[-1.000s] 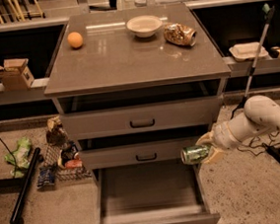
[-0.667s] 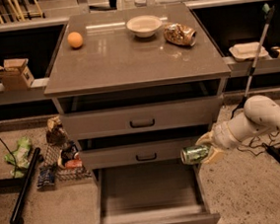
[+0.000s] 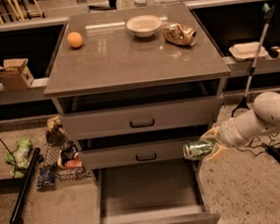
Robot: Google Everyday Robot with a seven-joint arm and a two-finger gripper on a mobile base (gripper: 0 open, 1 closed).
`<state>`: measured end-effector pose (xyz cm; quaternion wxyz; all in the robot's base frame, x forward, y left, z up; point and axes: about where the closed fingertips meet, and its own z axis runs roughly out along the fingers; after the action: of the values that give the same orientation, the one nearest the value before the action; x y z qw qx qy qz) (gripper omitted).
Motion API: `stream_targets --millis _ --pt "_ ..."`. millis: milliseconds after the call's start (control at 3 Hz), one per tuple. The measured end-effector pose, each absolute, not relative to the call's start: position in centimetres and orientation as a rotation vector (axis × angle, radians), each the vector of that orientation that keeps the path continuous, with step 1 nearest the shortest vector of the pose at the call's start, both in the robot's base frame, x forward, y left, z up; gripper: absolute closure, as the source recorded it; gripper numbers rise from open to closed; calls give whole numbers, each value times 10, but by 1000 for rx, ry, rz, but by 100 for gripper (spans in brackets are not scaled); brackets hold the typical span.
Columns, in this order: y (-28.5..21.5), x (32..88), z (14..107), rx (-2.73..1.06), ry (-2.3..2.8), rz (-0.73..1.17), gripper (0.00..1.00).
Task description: Pick green can from bottom drawer and place on counter
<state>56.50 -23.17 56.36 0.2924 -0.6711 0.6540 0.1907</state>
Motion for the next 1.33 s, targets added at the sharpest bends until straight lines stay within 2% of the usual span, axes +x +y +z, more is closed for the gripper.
stream_targets --millis 1333 --pt "-233 569 676 -1797 1710 299 100"
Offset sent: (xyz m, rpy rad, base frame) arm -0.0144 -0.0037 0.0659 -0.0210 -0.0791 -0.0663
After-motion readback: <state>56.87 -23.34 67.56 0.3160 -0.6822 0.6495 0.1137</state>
